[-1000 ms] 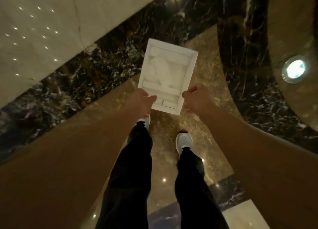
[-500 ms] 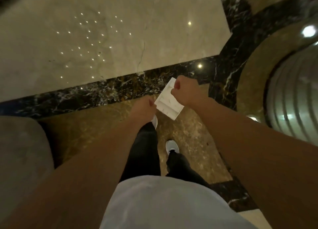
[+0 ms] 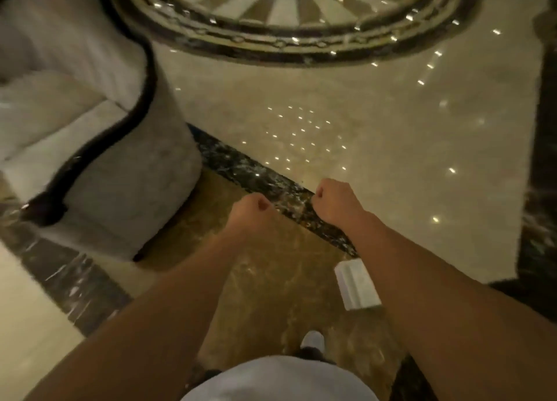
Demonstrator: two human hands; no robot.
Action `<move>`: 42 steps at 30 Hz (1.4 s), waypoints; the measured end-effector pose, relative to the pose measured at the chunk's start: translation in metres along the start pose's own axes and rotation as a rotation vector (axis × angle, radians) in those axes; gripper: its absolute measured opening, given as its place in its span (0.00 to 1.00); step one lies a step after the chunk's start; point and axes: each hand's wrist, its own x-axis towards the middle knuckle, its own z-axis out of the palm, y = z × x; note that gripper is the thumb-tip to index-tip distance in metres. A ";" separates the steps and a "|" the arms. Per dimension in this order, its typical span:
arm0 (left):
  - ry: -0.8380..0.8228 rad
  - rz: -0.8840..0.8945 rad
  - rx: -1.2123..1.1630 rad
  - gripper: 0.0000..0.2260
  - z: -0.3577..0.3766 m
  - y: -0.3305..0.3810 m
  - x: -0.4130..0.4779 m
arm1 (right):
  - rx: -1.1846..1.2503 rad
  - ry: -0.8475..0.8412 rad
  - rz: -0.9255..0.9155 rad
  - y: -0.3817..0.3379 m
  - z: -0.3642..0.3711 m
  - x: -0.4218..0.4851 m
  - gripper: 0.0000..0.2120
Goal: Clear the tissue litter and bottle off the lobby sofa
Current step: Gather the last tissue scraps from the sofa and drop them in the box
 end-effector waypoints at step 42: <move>0.434 -0.539 0.177 0.08 -0.861 -0.615 0.050 | -0.697 -0.554 -0.838 -1.001 0.528 0.187 0.16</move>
